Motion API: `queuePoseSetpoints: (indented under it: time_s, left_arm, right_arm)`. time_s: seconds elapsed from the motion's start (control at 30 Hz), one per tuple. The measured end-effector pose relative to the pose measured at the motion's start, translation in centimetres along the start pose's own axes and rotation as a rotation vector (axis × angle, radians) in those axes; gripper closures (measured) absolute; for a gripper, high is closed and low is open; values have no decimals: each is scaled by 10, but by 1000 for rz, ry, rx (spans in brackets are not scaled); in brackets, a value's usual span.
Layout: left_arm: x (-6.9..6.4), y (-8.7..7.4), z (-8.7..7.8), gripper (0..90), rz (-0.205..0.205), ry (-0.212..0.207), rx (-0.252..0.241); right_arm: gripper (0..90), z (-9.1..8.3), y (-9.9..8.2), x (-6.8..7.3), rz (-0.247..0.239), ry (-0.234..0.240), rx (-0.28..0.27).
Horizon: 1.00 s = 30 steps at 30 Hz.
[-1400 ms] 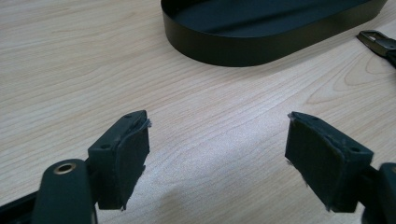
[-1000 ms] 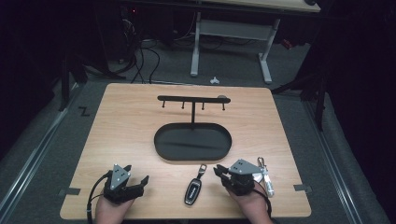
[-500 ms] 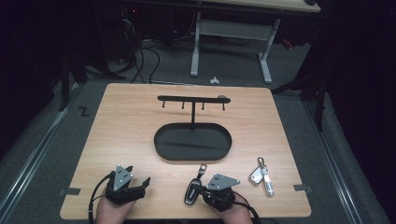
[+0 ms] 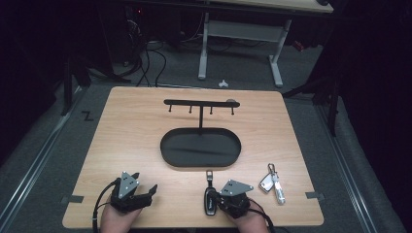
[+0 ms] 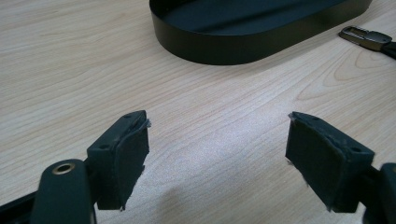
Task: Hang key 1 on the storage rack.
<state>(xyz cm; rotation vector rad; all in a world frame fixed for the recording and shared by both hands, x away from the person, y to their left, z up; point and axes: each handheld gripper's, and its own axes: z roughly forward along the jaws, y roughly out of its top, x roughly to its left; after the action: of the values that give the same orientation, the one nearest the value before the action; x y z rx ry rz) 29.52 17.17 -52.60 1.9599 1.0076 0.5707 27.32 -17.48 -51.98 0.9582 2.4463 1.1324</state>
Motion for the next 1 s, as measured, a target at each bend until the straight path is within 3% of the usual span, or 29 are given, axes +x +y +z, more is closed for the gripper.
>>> queuePoseSetpoints:
  time_s: [0.37, 0.67, 1.0]
  left_arm:
    - [-2, 4, 3, 220, 4, -15, -9]
    - [-9, 10, 12, 219, 31, -42, -11]
    - [-15, 20, 22, 218, 48, -73, -28]
  right_arm:
    - [899, -13, -11, -30, 37, -115, 16]
    - [900, -23, -20, -31, 29, -149, 33]
    - [900, -41, -37, -50, 106, -219, 47]
